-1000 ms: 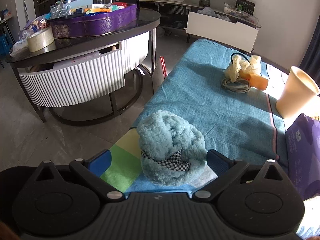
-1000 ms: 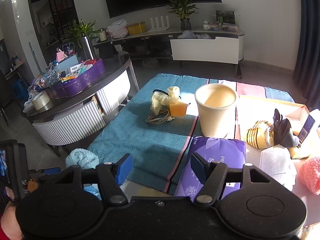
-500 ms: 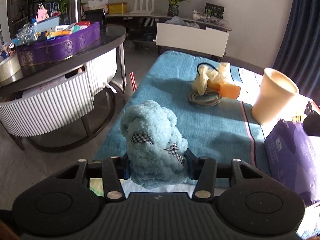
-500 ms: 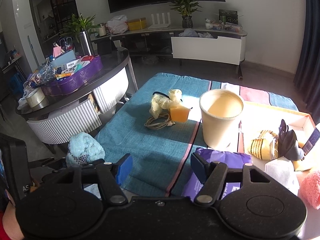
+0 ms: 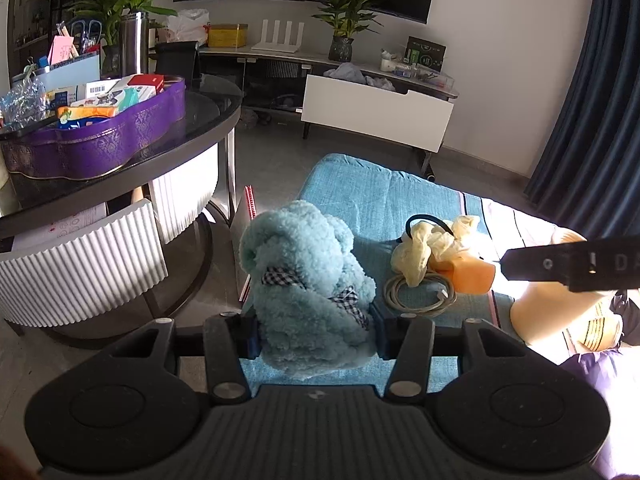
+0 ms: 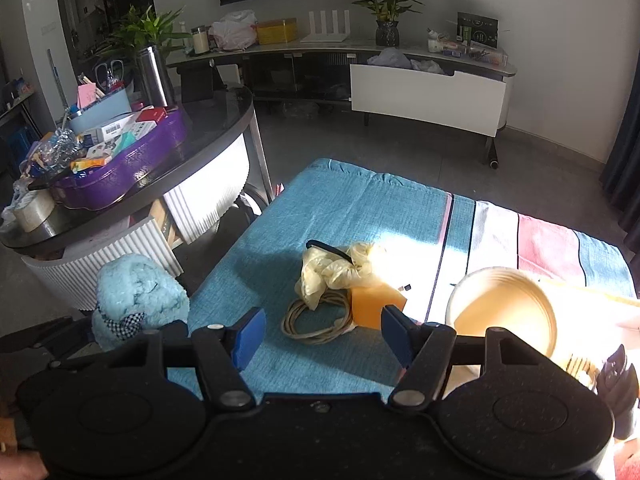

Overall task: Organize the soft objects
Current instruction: 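Grasp the cream glove with the right tool while the left tool holds the blue toy, then carry the blue toy and cream glove over the white box with both tools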

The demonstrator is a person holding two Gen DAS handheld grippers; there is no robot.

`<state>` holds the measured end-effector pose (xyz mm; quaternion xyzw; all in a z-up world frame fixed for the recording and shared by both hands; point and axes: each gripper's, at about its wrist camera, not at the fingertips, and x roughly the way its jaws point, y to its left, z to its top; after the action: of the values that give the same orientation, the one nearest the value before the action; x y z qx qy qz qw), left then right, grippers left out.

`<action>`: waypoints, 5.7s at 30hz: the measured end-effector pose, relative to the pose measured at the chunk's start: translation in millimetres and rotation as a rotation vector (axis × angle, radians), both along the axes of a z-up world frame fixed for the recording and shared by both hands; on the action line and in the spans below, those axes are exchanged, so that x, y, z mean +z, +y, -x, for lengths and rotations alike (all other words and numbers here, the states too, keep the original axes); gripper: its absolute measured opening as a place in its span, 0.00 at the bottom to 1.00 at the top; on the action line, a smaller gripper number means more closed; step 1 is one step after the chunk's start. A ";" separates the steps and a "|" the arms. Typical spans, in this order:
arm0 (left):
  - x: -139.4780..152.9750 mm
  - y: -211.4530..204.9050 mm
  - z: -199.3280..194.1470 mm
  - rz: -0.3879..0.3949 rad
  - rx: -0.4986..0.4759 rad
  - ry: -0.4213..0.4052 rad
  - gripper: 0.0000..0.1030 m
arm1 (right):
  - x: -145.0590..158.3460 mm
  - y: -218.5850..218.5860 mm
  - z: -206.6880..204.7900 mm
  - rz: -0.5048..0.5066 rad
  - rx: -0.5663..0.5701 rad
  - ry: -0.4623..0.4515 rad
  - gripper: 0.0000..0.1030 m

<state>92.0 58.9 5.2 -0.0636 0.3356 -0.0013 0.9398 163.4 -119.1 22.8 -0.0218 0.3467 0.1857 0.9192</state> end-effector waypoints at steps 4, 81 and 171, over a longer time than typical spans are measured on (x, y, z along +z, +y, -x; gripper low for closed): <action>-4.7 1.6 -9.4 0.007 -0.009 0.015 0.49 | -9.8 13.8 -33.5 0.030 -0.003 0.023 0.79; 78.6 -112.5 74.0 -0.087 -0.232 -0.112 0.49 | 43.4 -160.4 165.7 -0.202 -0.220 -0.218 0.26; 33.9 -281.1 43.2 -0.094 -0.607 -0.013 0.49 | 26.8 -324.0 99.1 -0.207 -0.498 -0.215 0.26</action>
<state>48.8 -222.2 39.1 0.0832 0.3332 -0.2670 0.9004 64.3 -443.1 49.6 0.1383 0.2212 -0.0145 0.9653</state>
